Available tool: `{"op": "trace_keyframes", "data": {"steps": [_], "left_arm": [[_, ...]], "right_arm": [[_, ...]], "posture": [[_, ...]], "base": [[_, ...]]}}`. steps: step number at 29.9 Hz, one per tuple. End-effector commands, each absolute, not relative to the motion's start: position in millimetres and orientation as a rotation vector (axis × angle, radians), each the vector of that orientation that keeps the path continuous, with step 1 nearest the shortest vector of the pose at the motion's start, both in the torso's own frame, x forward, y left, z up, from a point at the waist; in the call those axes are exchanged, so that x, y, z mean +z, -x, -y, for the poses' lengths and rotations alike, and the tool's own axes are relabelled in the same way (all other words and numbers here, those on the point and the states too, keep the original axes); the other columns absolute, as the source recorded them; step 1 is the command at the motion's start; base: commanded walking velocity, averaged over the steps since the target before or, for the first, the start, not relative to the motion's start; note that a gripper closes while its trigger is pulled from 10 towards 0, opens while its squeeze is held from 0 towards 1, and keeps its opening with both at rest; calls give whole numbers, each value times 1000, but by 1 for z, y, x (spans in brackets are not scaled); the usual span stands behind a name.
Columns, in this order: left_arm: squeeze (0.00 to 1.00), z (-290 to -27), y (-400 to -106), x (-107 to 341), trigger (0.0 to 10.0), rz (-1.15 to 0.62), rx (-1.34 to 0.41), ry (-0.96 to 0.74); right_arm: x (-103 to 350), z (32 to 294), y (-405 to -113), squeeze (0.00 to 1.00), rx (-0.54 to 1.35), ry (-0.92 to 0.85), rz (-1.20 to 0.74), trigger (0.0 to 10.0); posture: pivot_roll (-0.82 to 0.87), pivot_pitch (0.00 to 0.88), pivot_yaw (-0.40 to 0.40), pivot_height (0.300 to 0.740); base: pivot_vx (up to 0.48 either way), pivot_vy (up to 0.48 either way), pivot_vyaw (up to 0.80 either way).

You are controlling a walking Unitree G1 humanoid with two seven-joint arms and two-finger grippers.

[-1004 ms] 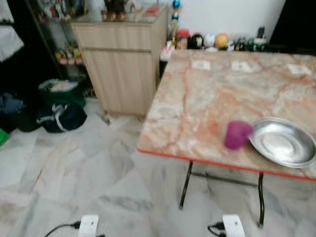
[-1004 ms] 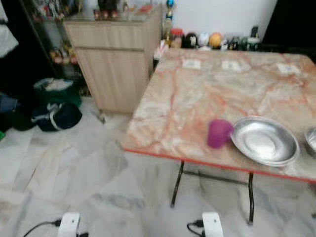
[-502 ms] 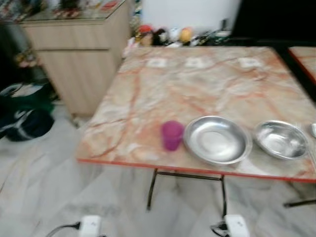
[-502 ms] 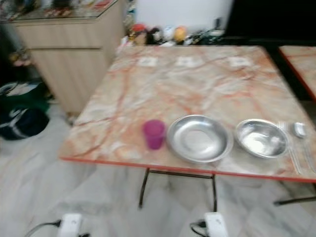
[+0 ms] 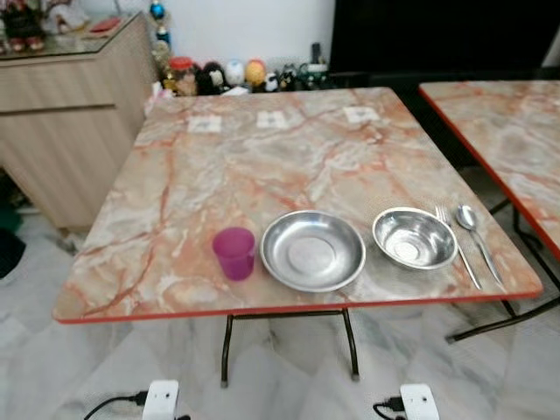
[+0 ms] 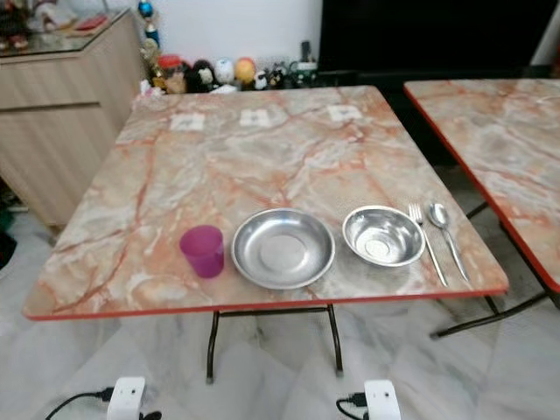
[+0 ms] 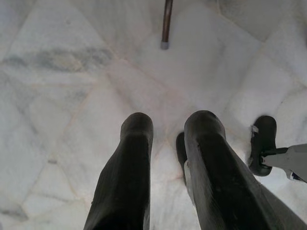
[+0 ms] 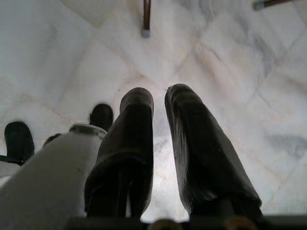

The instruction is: Setting the table

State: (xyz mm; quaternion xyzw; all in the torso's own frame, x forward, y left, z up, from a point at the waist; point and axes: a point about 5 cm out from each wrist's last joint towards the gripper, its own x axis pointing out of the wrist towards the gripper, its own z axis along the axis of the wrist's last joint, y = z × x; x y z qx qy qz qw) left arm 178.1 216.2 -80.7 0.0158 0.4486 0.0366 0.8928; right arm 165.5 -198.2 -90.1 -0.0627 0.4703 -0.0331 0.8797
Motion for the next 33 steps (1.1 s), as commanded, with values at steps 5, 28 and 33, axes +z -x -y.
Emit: {"op": "trace_keyframes", "data": {"steps": [5, 28, 33], "left_arm": [[0, -219, -190, -75, 10000, -912, 69, -106], [0, -217, -181, -80, 10000, -943, 55, -120], [0, -212, -180, -81, 10000, -947, 44, -117]], "right_arm": [[-78, 217, -184, 0, -212, -244, -893, 10000], [-63, 207, -211, 0, -255, -285, -696, 10000], [-66, 202, -206, 0, -247, -300, -702, 10000]], "posture": [[-39, 0, 11, 740], [-65, 10, 13, 740], [-79, 14, 16, 740]], "base": [[0, 363, 0], [0, 43, 36], [0, 0, 0]]}}
